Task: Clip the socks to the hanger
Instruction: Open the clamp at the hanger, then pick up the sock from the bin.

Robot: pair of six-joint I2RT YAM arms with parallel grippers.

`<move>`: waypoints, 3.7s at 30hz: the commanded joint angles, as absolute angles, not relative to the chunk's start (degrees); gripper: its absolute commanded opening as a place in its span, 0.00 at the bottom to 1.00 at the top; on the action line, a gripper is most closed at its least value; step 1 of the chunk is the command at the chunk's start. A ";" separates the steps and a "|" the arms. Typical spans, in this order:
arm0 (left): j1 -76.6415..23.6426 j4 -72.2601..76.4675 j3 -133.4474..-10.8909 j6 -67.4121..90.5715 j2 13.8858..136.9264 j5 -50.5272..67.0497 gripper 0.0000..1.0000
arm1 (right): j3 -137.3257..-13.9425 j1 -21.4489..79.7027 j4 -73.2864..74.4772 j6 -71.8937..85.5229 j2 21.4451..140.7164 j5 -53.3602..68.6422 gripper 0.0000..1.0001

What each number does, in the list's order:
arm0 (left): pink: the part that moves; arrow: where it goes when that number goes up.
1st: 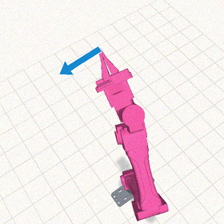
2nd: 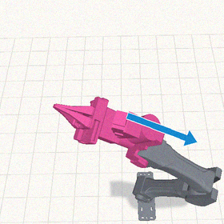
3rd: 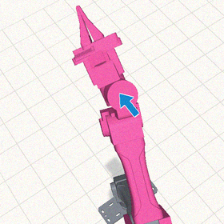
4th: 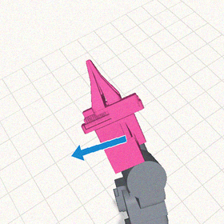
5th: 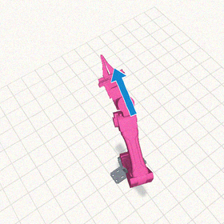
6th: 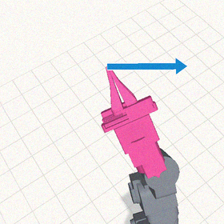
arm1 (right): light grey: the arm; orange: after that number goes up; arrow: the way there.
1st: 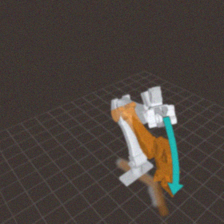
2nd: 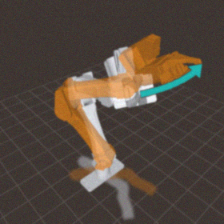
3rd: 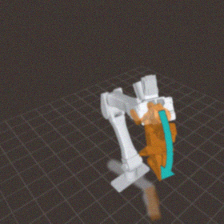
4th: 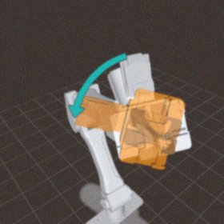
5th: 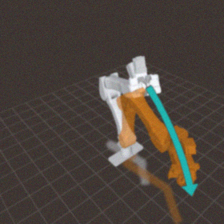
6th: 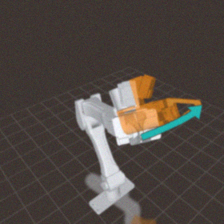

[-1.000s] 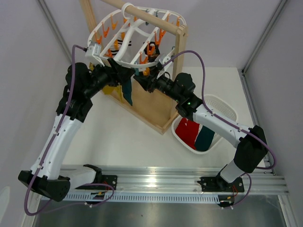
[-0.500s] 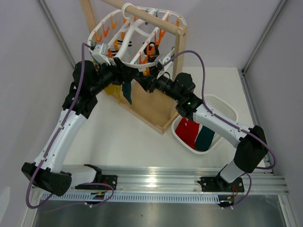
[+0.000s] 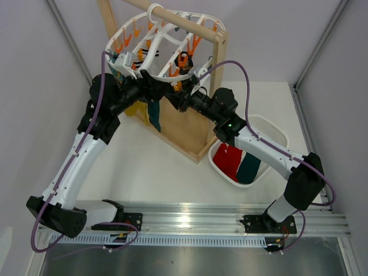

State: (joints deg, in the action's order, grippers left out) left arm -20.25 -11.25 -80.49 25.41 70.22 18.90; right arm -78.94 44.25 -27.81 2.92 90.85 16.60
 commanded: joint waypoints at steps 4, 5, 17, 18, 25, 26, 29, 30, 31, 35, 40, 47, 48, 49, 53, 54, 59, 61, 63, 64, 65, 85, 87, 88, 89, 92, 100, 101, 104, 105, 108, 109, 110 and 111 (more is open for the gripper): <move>-20.57 -4.05 -81.83 26.45 70.75 18.54 0.63 | -81.74 44.56 -28.92 2.90 91.32 18.37 0.00; -20.65 -3.87 -81.91 26.72 70.75 18.46 0.62 | -81.65 44.56 -28.83 2.90 91.41 18.37 0.00; -21.09 -3.51 -81.74 27.42 71.19 18.55 0.36 | -80.95 44.56 -27.43 2.64 91.06 16.88 0.03; -21.09 -3.52 -81.74 27.42 71.10 18.28 0.30 | -80.77 44.56 -27.16 2.46 90.79 16.70 0.04; -21.09 -3.34 -81.04 26.81 71.37 16.88 0.16 | -77.79 44.38 -22.16 0.62 87.20 13.81 0.41; -21.09 -3.34 -81.04 26.63 71.19 16.61 0.16 | -77.52 44.38 -19.80 0.35 86.49 13.45 0.54; -21.09 -3.69 -80.86 24.88 71.19 15.65 0.13 | -75.77 44.30 -14.97 0.26 83.42 10.56 0.69; -21.09 -3.95 -80.77 23.92 71.19 14.69 0.13 | -74.98 44.38 -13.64 0.26 82.63 9.68 0.73; -21.01 -3.96 -80.60 23.56 71.10 14.42 0.13 | -74.54 44.38 -11.97 0.26 81.66 7.67 0.76; -21.09 -4.30 -79.89 21.10 70.93 12.84 0.13 | -72.78 44.47 -2.93 0.35 76.04 3.88 0.88; -21.09 -1.59 -77.35 20.13 71.01 10.90 0.16 | -69.97 44.47 5.70 2.63 70.06 0.09 0.89; -21.18 1.30 -76.73 19.25 73.47 9.76 0.18 | -66.28 43.60 17.64 9.39 62.23 -14.31 0.89; -21.36 1.75 -76.82 19.07 73.74 9.76 0.18 | -65.83 43.16 19.06 11.58 61.70 -17.98 0.89; -21.44 1.93 -76.64 18.90 74.18 9.76 0.18 | -65.31 42.63 20.55 12.47 61.00 -19.67 0.89; -21.80 1.58 -76.73 18.28 74.79 8.70 0.15 | -61.71 35.54 27.94 18.79 60.03 -24.87 0.87; -21.88 1.50 -76.82 18.28 74.88 8.35 0.14 | -59.79 33.85 28.91 20.20 60.03 -24.96 0.87; -21.97 0.79 -76.90 17.84 74.45 7.47 0.11 | -52.92 23.49 29.71 25.74 61.95 -19.44 0.83; -21.97 0.53 -77.08 17.84 74.44 7.38 0.10 | -49.76 18.03 26.92 27.50 63.10 -16.54 0.79; -21.97 0.44 -77.17 17.75 74.27 7.56 0.09 | -48.00 13.91 24.88 28.47 65.21 -16.44 0.76; -21.97 0.44 -77.17 17.75 73.92 7.47 0.09 | -46.77 12.76 22.44 28.82 67.65 -16.17 0.75; -21.97 0.44 -77.08 17.75 73.74 7.38 0.09 | -46.50 11.70 21.63 29.18 69.15 -16.35 0.75; -21.97 -1.67 -78.05 18.72 73.65 8.61 0.07 | -46.32 4.66 12.22 30.15 91.23 -11.78 0.30; -21.97 -1.76 -78.05 18.90 73.57 8.70 0.07 | -45.88 4.66 11.95 29.45 89.39 -11.60 0.12; -21.97 -1.76 -78.05 18.90 73.56 8.79 0.07 | -45.79 4.66 11.95 29.18 88.78 -11.60 0.06; -21.97 -1.93 -78.05 18.90 73.65 8.88 0.07 | -45.79 4.66 11.95 28.66 87.55 -11.51 0.02; -21.97 -2.02 -78.13 19.07 73.57 9.05 0.07 | -45.79 4.83 11.51 25.68 85.18 -8.28 0.00; -21.97 -3.16 -78.75 19.16 72.95 9.14 0.07 | -43.24 13.51 0.18 11.00 59.79 14.20 0.00; -21.97 -3.25 -78.92 19.33 72.86 9.40 0.07 | -43.76 14.75 -1.91 10.20 57.85 17.20 0.00; -21.97 -3.43 -79.19 20.04 72.69 10.10 0.07 | -46.56 19.50 -7.02 8.62 53.88 27.49 0.00; -21.97 -3.60 -79.19 20.47 72.77 10.28 0.07 | -47.54 20.90 -7.73 7.05 53.88 31.08 0.00; -21.97 -3.95 -79.72 21.27 72.60 11.07 0.07 | -50.35 27.76 -10.19 3.35 55.45 32.95 0.00; -21.97 -4.13 -79.98 21.53 72.42 11.16 0.07 | -51.06 30.91 -11.07 0.64 57.55 33.66 0.00; -21.97 -4.39 -79.98 21.97 72.42 11.51 0.07 | -51.93 32.42 -11.16 0.01 58.87 33.40 0.00; -21.97 -4.74 -80.42 22.32 72.51 11.77 0.07 | -53.68 33.74 -11.16 -2.26 60.19 33.49 0.00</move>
State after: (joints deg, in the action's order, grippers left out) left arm -22.37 -6.39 -76.84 20.29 74.48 11.62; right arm -49.78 29.63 -7.79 5.21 56.38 28.05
